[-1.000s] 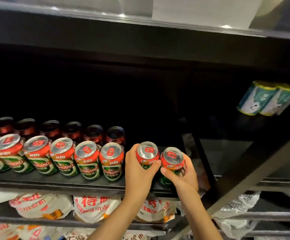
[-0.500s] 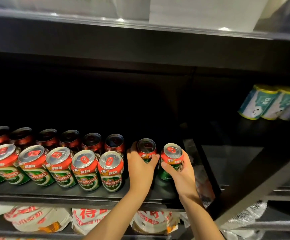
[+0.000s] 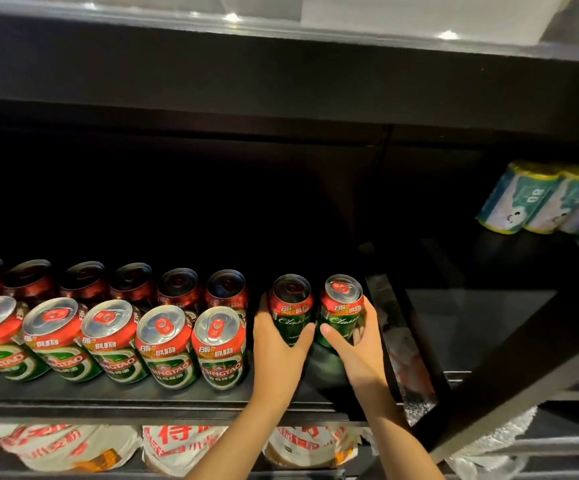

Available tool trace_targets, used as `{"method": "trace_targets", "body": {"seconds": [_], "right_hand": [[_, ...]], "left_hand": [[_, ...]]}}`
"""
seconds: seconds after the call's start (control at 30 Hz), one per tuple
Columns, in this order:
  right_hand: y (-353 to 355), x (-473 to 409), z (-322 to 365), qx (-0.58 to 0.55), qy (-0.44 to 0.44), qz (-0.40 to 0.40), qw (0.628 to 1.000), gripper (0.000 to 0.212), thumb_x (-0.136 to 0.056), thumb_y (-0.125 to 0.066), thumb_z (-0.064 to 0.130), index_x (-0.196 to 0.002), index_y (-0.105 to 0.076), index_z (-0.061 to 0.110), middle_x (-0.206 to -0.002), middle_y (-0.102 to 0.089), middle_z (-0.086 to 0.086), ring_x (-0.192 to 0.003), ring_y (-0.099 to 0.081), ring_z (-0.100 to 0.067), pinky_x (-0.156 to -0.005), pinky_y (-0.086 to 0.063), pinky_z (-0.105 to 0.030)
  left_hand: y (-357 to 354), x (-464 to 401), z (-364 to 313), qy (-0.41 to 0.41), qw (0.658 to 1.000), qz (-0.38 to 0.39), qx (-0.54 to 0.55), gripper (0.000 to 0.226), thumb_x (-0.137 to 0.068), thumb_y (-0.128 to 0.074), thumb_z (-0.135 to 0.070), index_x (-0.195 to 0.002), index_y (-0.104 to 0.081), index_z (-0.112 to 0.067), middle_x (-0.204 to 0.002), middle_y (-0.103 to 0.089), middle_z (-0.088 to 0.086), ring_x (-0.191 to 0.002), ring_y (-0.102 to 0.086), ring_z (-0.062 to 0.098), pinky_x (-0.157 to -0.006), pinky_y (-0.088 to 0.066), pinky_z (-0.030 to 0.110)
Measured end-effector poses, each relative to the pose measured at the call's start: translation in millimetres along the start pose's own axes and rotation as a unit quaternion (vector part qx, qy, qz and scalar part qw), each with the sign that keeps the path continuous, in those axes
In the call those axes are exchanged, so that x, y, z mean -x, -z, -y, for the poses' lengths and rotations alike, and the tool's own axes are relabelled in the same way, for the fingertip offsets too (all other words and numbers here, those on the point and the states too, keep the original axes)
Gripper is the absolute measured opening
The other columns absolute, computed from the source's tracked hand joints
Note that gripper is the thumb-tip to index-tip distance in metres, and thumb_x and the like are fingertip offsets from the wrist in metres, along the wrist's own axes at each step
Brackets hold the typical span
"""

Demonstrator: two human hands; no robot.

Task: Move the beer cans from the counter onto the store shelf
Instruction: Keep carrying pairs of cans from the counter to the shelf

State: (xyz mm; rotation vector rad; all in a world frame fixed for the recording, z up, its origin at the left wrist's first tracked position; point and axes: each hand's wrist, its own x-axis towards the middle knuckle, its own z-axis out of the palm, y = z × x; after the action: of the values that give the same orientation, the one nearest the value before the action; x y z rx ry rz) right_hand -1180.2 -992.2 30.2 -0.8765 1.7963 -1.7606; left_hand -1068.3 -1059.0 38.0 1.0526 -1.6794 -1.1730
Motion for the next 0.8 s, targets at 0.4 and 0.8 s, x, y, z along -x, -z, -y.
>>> {"method": "trace_targets", "body": {"seconds": [0.4,0.8], "right_hand": [[-4,-5,-5,0.069,-0.005,-0.022,0.997,0.082,-0.068,-0.082,0.003,-0.132,-0.036,0.027,-0.129,-0.052,0.004,-0.117,-0.052,-0.005,-0.090,-0.042,-0.010],[-2,-2,-8,0.063,-0.024,-0.006,0.998,0.090,-0.059,-0.088,0.026,-0.133,-0.037,0.030,-0.132,-0.050,0.001,-0.120,-0.053,-0.010,-0.100,-0.047,-0.034]], "left_hand": [[3,6,16,-0.007,1.000,0.003,-0.010,0.041,-0.085,-0.067,-0.023,-0.116,-0.039,-0.025,-0.109,-0.051,-0.009,-0.102,-0.050,-0.004,-0.077,-0.041,0.005],[4,7,15,-0.039,0.997,0.001,-0.060,0.042,-0.087,-0.062,-0.030,-0.118,-0.037,-0.018,-0.109,-0.038,-0.007,-0.099,-0.041,0.002,-0.086,-0.039,0.022]]}}
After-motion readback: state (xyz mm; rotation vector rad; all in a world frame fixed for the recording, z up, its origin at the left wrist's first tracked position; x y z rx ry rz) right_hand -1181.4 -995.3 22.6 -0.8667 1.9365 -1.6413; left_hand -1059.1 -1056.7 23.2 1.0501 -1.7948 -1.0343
